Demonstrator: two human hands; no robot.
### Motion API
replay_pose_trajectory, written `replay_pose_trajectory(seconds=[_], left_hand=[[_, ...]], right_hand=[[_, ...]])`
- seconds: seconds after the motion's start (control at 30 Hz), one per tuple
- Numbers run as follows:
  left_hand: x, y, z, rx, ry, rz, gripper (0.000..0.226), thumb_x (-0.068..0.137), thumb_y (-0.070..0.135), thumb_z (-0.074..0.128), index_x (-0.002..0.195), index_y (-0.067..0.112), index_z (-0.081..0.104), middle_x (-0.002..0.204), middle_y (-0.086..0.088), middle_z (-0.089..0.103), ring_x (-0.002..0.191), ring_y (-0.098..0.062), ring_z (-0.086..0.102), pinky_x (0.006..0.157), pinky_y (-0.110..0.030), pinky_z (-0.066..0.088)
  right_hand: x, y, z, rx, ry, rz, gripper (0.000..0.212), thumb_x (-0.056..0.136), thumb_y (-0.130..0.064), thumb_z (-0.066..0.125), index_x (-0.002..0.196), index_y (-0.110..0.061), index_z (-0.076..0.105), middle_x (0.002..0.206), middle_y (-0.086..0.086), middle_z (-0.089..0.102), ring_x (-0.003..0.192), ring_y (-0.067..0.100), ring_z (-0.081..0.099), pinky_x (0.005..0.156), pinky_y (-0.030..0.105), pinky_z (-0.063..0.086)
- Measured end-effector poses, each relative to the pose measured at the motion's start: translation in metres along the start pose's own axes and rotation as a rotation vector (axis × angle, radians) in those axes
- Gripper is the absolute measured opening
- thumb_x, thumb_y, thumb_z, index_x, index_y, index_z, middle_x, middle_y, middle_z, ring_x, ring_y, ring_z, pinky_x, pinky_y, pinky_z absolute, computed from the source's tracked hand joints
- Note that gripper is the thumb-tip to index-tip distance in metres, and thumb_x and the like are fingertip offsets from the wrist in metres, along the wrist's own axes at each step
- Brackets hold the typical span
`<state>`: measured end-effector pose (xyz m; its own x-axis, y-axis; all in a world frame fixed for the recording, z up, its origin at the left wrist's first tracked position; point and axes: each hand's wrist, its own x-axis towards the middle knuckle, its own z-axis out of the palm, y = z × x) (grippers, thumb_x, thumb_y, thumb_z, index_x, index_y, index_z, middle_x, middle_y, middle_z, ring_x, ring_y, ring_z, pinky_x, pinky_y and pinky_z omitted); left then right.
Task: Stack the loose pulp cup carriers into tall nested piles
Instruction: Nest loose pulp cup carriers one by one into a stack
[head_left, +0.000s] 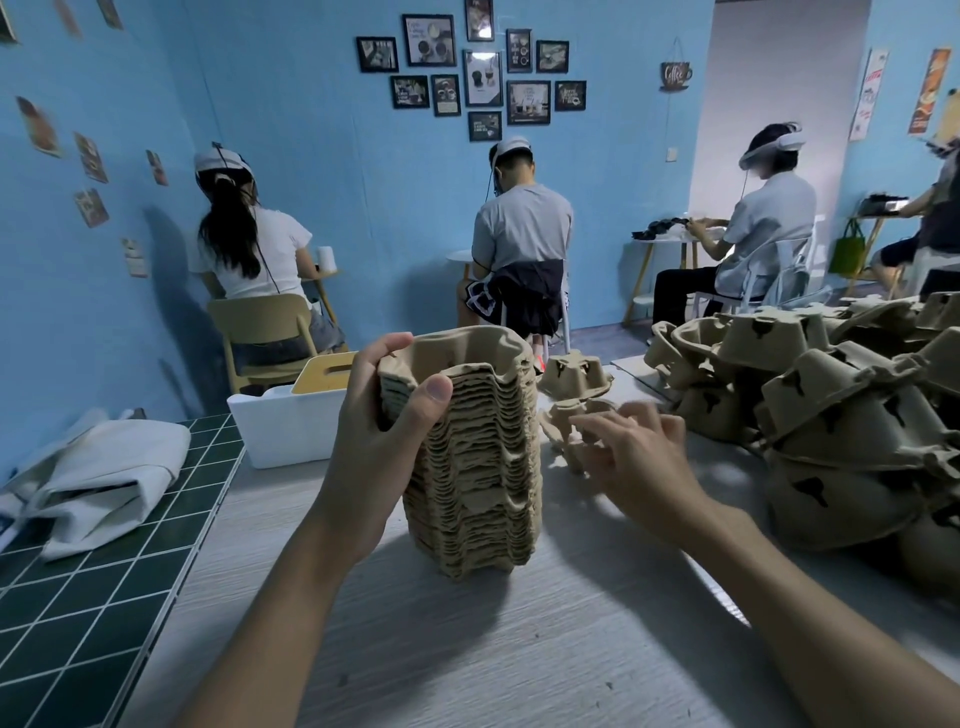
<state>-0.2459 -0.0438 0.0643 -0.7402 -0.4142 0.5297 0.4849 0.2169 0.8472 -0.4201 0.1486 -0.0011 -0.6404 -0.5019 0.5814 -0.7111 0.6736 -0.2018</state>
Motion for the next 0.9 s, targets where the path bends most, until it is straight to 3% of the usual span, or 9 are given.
replay_pose_trajectory(seconds=[0.1,0.27,0.33,0.47,0.57,0.63,0.73,0.83,0.9], left_hand=[[0.000,0.000,0.000,-0.006,-0.006,-0.001,0.059,0.069,0.053,0.071,0.122,0.034,0.052,0.101,0.011,0.073,0.100,-0.012,0.069,0.086,-0.035,0.053],[0.000,0.000,-0.001,-0.003,-0.006,-0.002,0.060,0.069,0.053,0.071,0.123,0.035,0.052,0.105,0.009,0.073,0.103,-0.013,0.069,0.089,-0.036,0.053],[0.000,0.000,-0.001,0.000,-0.006,0.001,0.058,0.069,0.053,0.071,0.122,0.035,0.052,0.104,0.010,0.073,0.102,-0.012,0.069,0.087,-0.033,0.053],[0.000,0.000,0.000,0.000,-0.004,0.004,0.057,0.069,0.053,0.071,0.121,0.035,0.053,0.101,0.011,0.073,0.100,-0.011,0.069,0.086,-0.034,0.053],[0.000,-0.001,-0.001,-0.005,0.002,0.002,0.056,0.068,0.052,0.071,0.120,0.036,0.054,0.099,0.011,0.073,0.098,-0.010,0.069,0.086,-0.035,0.053],[0.000,-0.001,-0.001,-0.002,0.000,0.000,0.056,0.069,0.052,0.071,0.120,0.036,0.054,0.099,0.011,0.073,0.098,-0.011,0.069,0.088,-0.037,0.053],[0.001,-0.001,-0.001,-0.004,0.002,0.002,0.054,0.069,0.052,0.072,0.118,0.037,0.054,0.100,0.010,0.073,0.099,-0.013,0.068,0.090,-0.040,0.053],[0.000,-0.001,-0.001,-0.001,-0.002,0.003,0.055,0.069,0.052,0.071,0.119,0.037,0.054,0.101,0.009,0.073,0.099,-0.012,0.069,0.088,-0.037,0.053],[0.000,0.000,-0.001,0.002,-0.003,0.006,0.055,0.069,0.052,0.071,0.119,0.037,0.054,0.101,0.009,0.073,0.100,-0.012,0.069,0.088,-0.037,0.053]], right_hand=[[0.000,-0.004,0.004,-0.009,-0.066,-0.029,0.033,0.094,-0.052,0.054,0.120,-0.036,0.066,0.119,-0.017,0.066,0.120,0.012,0.035,0.086,0.036,0.016],[-0.003,0.001,-0.005,0.013,0.104,0.064,0.011,0.089,-0.025,0.063,0.091,-0.027,0.074,0.096,-0.011,0.071,0.109,0.018,0.045,0.081,0.036,0.018],[-0.003,-0.002,-0.009,0.046,0.135,0.086,0.011,0.089,-0.027,0.063,0.094,-0.029,0.072,0.099,-0.013,0.068,0.108,0.019,0.046,0.080,0.034,0.016],[-0.006,-0.007,-0.004,0.007,0.019,-0.013,0.024,0.093,-0.047,0.059,0.112,-0.038,0.069,0.114,-0.024,0.066,0.109,0.012,0.039,0.078,0.033,0.013],[-0.006,-0.007,-0.006,-0.021,0.001,0.022,0.015,0.093,-0.042,0.060,0.101,-0.037,0.072,0.110,-0.022,0.068,0.108,0.012,0.038,0.078,0.033,0.013],[-0.005,-0.006,-0.010,-0.028,-0.037,0.056,0.017,0.091,-0.035,0.057,0.104,-0.034,0.069,0.117,-0.019,0.064,0.114,0.013,0.037,0.082,0.034,0.016],[-0.005,-0.008,-0.012,-0.061,-0.083,0.002,0.023,0.091,-0.040,0.058,0.112,-0.036,0.066,0.118,-0.020,0.061,0.114,0.016,0.036,0.082,0.035,0.016],[-0.006,-0.009,-0.009,-0.063,-0.025,-0.043,0.016,0.093,-0.042,0.061,0.091,-0.032,0.074,0.101,-0.018,0.067,0.099,0.014,0.037,0.077,0.033,0.016],[-0.005,-0.007,-0.012,0.001,0.126,-0.066,0.012,0.091,-0.029,0.068,0.082,-0.027,0.074,0.093,-0.014,0.071,0.087,0.014,0.037,0.072,0.032,0.017]])
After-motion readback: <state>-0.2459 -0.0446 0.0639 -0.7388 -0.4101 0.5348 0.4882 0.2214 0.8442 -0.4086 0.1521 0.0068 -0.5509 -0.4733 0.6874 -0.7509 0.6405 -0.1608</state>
